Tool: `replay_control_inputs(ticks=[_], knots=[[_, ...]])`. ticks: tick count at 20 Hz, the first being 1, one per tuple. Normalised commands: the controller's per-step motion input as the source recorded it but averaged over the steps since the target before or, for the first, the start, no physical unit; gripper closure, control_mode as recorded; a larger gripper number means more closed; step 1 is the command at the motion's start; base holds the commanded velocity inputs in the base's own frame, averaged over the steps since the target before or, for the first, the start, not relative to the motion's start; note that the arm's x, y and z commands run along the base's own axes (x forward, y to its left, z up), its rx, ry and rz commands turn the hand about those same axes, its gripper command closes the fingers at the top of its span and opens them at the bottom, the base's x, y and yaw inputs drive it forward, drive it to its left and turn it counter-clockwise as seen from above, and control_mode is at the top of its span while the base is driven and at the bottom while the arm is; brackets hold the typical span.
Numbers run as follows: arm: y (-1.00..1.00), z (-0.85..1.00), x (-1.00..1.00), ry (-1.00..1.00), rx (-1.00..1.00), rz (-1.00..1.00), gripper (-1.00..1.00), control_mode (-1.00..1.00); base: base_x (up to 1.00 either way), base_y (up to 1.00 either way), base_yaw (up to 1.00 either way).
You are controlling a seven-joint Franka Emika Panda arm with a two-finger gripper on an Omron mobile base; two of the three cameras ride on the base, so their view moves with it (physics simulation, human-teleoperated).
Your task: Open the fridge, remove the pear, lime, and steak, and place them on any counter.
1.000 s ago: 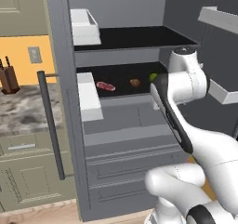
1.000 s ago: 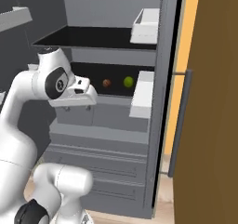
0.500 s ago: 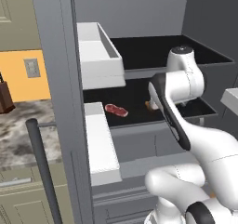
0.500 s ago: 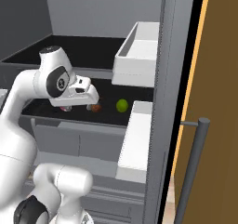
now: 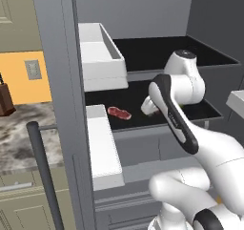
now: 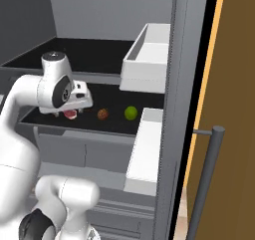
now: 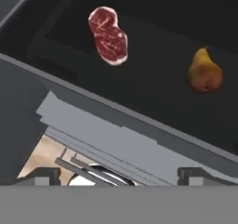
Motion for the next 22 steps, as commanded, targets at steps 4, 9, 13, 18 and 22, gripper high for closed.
replay_control_inputs(ticks=[4,9,13,18,22], knots=[[0.74,-0.17,0.55,0.00,0.16,0.26,-1.00,-1.00,0.00,0.00,0.00],[0.43,-0.28,0.78,0.00,0.03,0.06,-1.00,-1.00,0.00,0.00,0.00],[0.16,-0.41,0.73,0.00,0.00,0.00,-1.00,-1.00,0.00,0.00,0.00],[0.09,-0.51,0.64,0.00,0.00,0.00,-1.00,-1.00,0.00,0.00,0.00],[0.14,-0.52,0.67,0.01,0.00,0.00,-1.00,-1.00,0.00,0.00,0.00]])
